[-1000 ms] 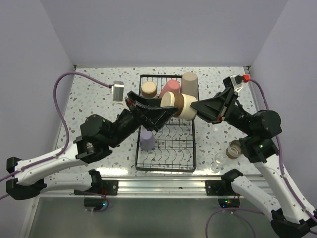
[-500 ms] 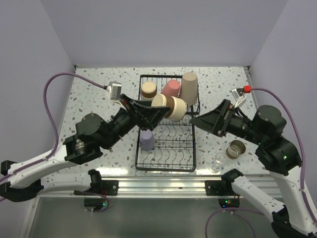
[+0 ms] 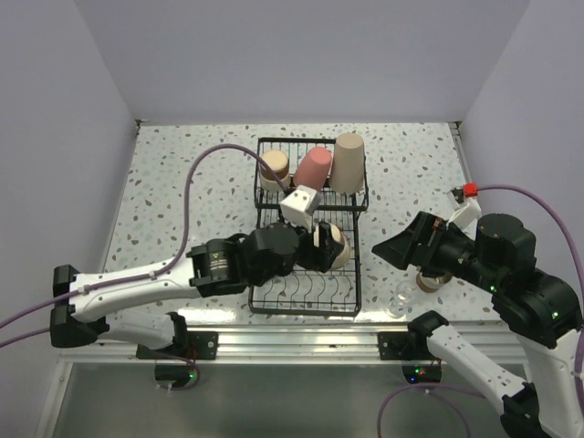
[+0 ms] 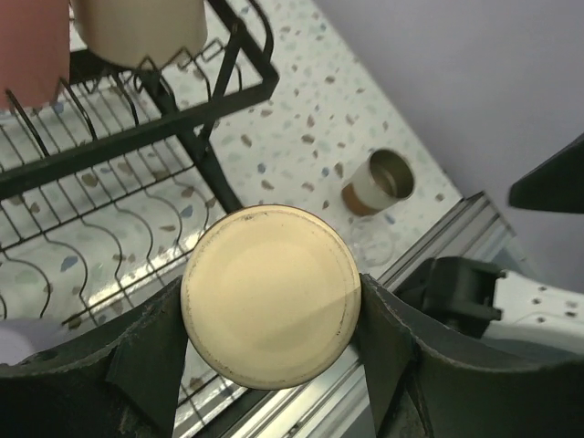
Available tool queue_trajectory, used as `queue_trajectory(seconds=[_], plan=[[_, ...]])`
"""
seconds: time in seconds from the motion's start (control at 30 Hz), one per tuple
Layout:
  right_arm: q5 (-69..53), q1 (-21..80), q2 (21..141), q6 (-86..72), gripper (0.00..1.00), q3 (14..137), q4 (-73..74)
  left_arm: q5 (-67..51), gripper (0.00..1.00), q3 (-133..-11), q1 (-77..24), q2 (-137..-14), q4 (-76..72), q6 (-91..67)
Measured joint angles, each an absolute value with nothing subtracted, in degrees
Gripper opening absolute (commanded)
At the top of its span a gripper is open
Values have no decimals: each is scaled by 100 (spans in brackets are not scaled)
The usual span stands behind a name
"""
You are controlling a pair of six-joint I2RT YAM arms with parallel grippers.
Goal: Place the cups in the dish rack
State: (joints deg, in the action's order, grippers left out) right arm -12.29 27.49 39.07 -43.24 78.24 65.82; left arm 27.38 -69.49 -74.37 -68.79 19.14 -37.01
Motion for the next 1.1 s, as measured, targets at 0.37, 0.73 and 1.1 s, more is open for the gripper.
queue_trajectory(seconds=[0.37, 0.73, 1.1], plan=[[-1081, 2749, 3734, -4329, 98, 7511, 6803, 3011, 0, -6493, -7553, -7572, 2340, -3734], [-1033, 2749, 3697, -4362, 97, 7214, 6829, 3114, 0, -5874, -7419, -8340, 1951, -3791], [-1044, 2749, 3708, -4388, 97, 6995, 6790, 2886, 0, -5476, -6641, -8453, 1380, -3787]])
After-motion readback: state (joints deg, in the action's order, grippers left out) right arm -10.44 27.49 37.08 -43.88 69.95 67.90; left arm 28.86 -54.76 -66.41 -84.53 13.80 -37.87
